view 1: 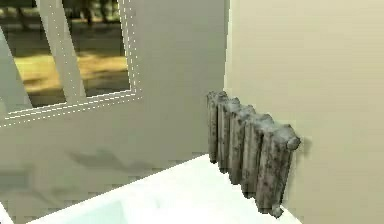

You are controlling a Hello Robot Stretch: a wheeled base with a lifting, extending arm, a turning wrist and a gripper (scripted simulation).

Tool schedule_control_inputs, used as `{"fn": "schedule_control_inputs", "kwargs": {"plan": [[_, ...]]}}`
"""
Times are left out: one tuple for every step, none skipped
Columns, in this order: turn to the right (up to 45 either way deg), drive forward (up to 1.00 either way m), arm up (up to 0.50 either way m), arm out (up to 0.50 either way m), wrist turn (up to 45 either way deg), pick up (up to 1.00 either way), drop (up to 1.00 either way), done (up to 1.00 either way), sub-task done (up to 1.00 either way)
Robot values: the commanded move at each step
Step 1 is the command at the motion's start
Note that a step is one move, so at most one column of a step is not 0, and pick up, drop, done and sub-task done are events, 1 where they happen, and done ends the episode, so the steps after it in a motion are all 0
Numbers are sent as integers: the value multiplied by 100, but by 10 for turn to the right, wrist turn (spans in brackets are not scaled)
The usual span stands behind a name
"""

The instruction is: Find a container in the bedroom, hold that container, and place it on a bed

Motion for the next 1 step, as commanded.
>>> {"fn": "schedule_control_inputs", "kwargs": {"plan": [[-450, 0, 0, 0, 0, 0, 0, 0, 0]]}}
